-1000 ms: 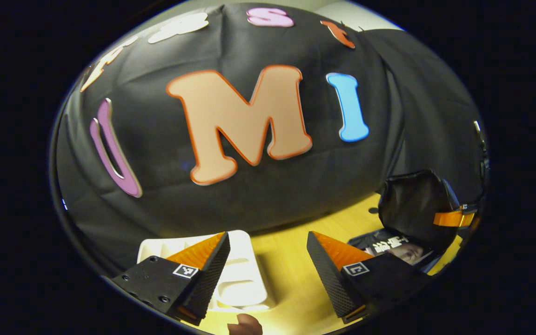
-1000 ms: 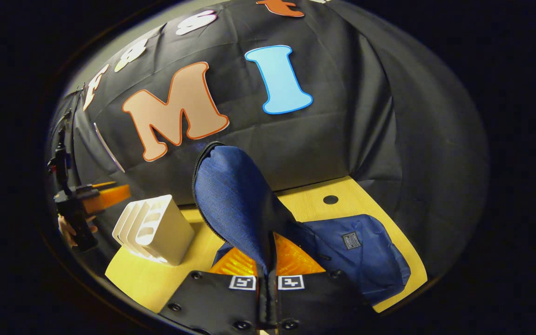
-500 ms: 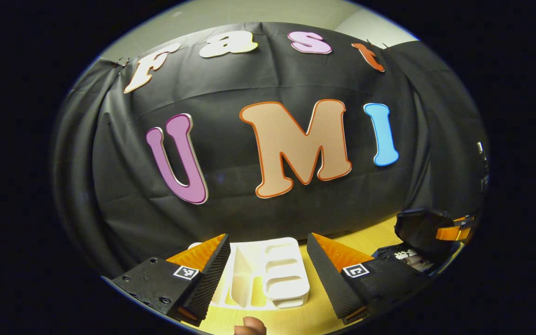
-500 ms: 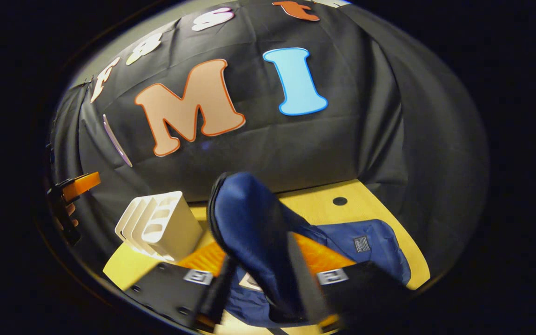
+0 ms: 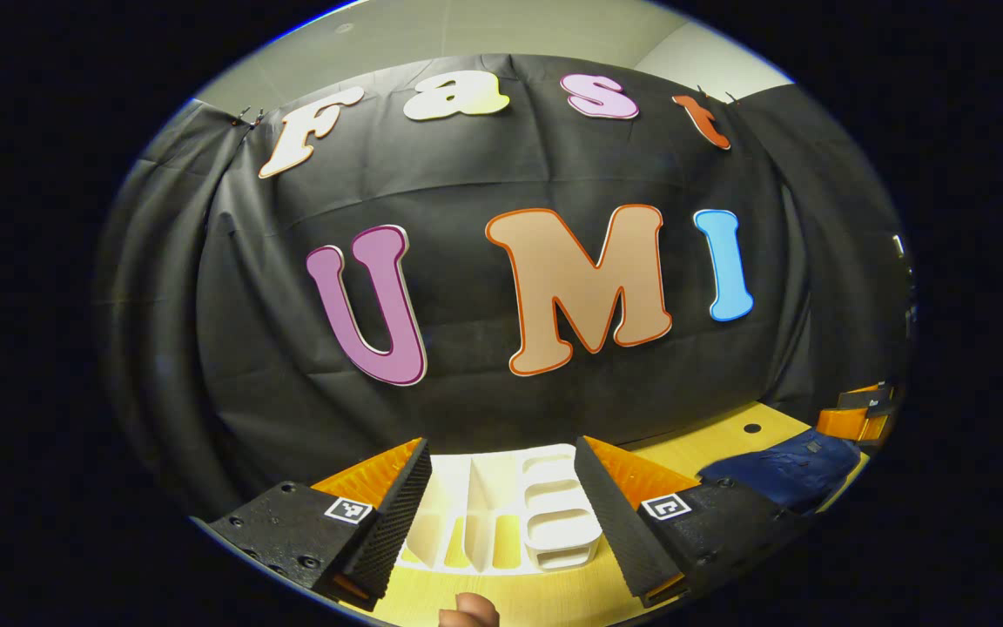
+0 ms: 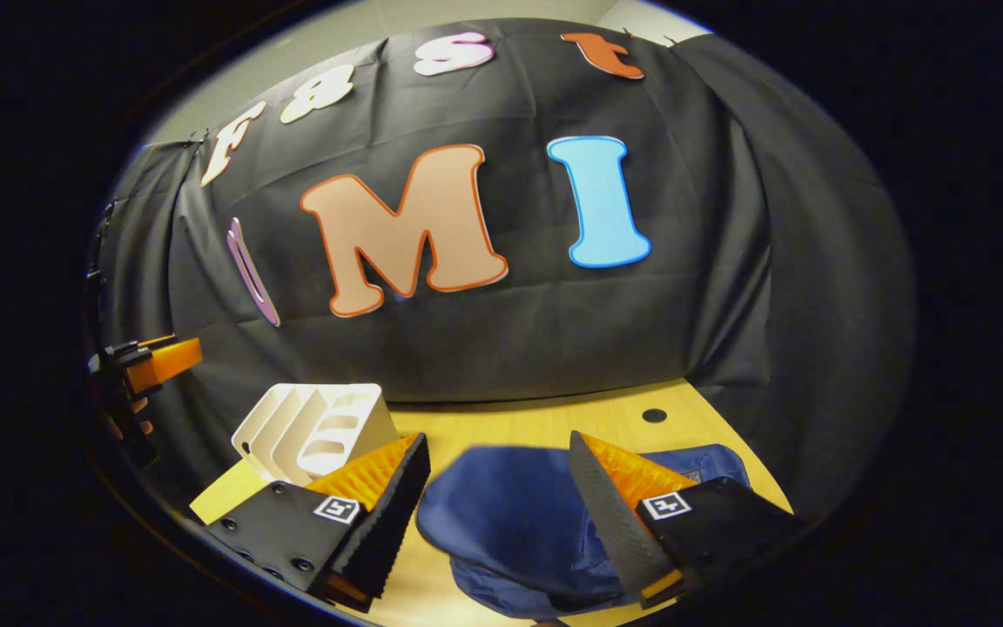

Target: Open the schoolbag, grab two books from the bookshelf and put them into the schoolbag.

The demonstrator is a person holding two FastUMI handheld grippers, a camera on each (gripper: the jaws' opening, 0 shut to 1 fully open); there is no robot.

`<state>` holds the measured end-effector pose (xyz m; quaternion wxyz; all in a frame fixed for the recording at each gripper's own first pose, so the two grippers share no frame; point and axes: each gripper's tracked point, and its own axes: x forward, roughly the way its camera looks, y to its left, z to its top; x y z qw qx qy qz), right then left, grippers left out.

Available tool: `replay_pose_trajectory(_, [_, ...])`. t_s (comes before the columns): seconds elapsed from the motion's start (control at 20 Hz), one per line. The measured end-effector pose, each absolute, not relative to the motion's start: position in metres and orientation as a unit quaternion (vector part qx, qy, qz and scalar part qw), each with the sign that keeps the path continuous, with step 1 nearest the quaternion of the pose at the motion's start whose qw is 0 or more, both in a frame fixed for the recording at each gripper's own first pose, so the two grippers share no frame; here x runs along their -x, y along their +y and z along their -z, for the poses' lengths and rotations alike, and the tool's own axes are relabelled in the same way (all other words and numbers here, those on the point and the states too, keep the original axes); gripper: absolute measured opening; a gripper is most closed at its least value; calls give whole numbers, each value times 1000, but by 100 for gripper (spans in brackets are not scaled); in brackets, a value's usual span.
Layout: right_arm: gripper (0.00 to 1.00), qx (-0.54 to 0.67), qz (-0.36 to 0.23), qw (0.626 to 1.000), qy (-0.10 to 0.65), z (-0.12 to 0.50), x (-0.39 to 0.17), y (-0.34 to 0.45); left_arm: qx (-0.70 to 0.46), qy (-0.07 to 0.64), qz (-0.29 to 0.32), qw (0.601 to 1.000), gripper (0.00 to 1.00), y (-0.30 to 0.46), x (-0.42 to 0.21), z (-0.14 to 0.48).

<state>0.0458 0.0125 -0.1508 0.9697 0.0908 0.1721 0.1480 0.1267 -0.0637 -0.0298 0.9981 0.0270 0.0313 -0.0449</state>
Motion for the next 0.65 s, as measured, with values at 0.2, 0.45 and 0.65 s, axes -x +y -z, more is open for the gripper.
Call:
replay_pose_trajectory(0.2, [100, -94, -146, 972, 157, 131, -30, 21, -19, 33, 39, 999, 95, -55, -112, 33])
replay_pose_trajectory(0.45, [100, -83, -140, 977, 141, 111, -15, 28, -20, 35, 36, 999, 100, -47, -99, 37])
replay_pose_trajectory(0.65, [100, -85, -140, 978, 131, 95, -7, 34, -18, 28, 34, 999, 95, -47, -89, 34])
